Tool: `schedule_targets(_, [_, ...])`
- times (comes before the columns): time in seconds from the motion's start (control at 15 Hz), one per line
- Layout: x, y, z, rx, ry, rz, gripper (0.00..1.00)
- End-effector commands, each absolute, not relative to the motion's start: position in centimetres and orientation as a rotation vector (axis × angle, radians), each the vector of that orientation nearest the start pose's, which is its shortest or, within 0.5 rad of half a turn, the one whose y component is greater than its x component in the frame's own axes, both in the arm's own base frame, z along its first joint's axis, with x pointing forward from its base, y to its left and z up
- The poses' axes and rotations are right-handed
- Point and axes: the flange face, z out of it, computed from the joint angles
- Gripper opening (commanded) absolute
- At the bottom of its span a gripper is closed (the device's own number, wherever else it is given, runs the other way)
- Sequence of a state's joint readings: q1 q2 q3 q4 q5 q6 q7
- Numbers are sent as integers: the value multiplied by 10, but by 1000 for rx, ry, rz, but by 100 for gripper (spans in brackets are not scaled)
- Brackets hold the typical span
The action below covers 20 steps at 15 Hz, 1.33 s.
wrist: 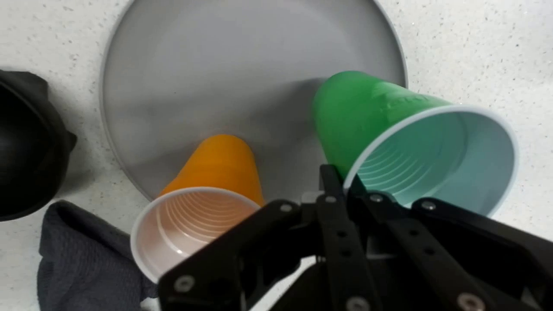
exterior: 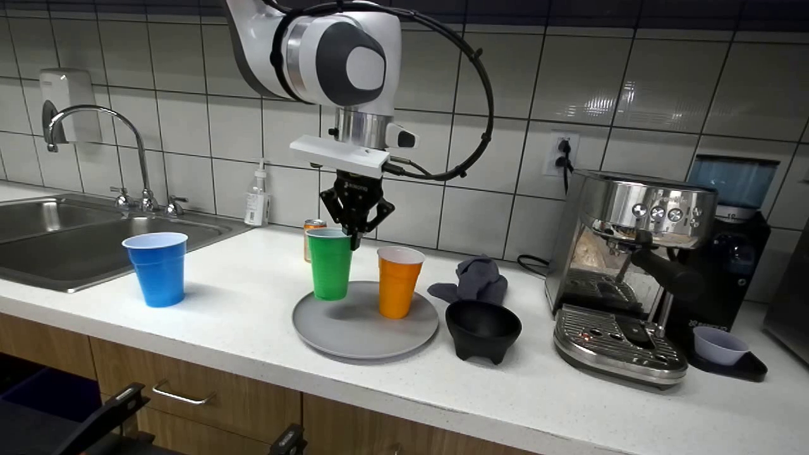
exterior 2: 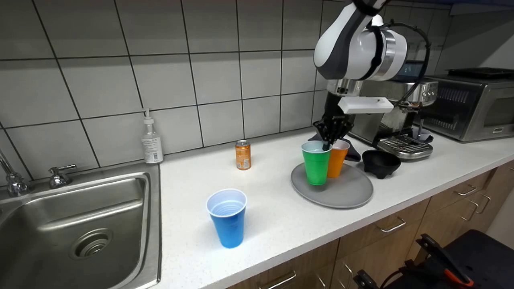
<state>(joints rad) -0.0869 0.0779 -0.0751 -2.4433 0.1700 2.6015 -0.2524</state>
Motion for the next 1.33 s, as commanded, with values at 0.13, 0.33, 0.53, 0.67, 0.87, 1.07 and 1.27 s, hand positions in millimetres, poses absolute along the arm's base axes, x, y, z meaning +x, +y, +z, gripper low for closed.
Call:
schedule_targets(0.13, [478,-101,279,-3076,82,-111,1])
schedule_targets(0.33, [476,-108,277,-3082,102,-104,1])
schedule_targets(0.53, [473,-115,273,-3090,122,-95,1])
schedule_targets(0.67, [471,-120,270,-3097,136,-85,1])
schedule_targets(0.87, [468,-129,267,-3109,156,-70,1])
schedule_targets(1.07, [465,-137,263,-3116,174,-60,1])
schedule_targets(1.27, [463,-144,261,-3121,193,-48,1])
